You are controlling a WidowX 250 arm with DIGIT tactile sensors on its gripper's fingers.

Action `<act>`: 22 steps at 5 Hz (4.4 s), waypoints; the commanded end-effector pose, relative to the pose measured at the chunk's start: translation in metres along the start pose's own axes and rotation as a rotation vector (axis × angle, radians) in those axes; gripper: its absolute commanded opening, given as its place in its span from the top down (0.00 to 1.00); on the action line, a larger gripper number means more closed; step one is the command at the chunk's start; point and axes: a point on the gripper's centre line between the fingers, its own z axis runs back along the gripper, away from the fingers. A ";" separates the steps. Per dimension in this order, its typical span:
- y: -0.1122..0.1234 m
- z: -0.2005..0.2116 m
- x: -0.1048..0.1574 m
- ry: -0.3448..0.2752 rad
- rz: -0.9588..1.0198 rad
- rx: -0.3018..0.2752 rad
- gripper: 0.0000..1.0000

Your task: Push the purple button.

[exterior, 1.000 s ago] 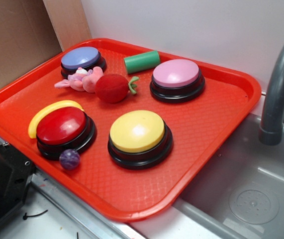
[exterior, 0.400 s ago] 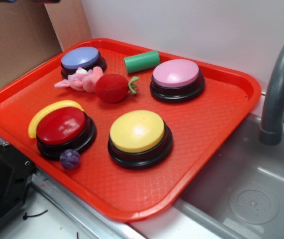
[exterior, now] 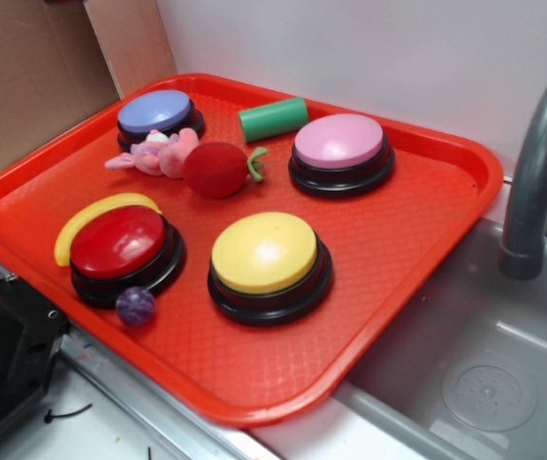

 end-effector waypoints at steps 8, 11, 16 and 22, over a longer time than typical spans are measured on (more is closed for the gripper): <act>0.041 -0.131 0.031 0.088 -0.031 0.135 0.00; 0.046 -0.080 0.026 0.066 -0.043 0.142 0.00; 0.062 -0.032 0.007 0.072 -0.036 0.150 0.00; 0.060 0.016 -0.016 0.105 -0.041 0.127 0.00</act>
